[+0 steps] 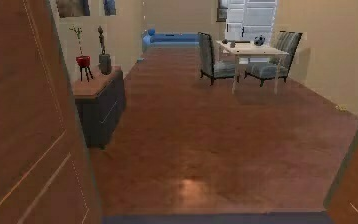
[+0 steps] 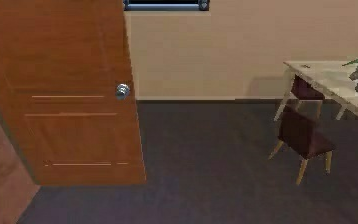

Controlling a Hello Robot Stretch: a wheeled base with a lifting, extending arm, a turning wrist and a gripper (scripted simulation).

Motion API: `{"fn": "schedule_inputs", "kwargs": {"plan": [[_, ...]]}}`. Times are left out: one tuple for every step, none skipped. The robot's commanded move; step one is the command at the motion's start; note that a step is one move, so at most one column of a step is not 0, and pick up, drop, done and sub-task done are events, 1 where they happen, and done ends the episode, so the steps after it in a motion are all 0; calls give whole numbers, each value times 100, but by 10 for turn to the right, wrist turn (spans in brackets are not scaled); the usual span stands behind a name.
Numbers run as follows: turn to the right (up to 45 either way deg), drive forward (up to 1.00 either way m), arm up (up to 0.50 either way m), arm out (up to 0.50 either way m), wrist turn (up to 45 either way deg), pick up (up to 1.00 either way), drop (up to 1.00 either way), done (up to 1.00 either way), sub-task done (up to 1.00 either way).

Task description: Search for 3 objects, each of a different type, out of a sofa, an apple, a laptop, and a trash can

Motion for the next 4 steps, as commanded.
{"fn": "schedule_inputs", "kwargs": {"plan": [[0, 100, 0, 0, 0, 0, 0, 0, 0], [-30, 0, 0, 0, 0, 0, 0, 0, 0], [30, 0, 0, 0, 0, 0, 0, 0, 0], [0, 50, 0, 0, 0, 0, 0, 0, 0]]}}
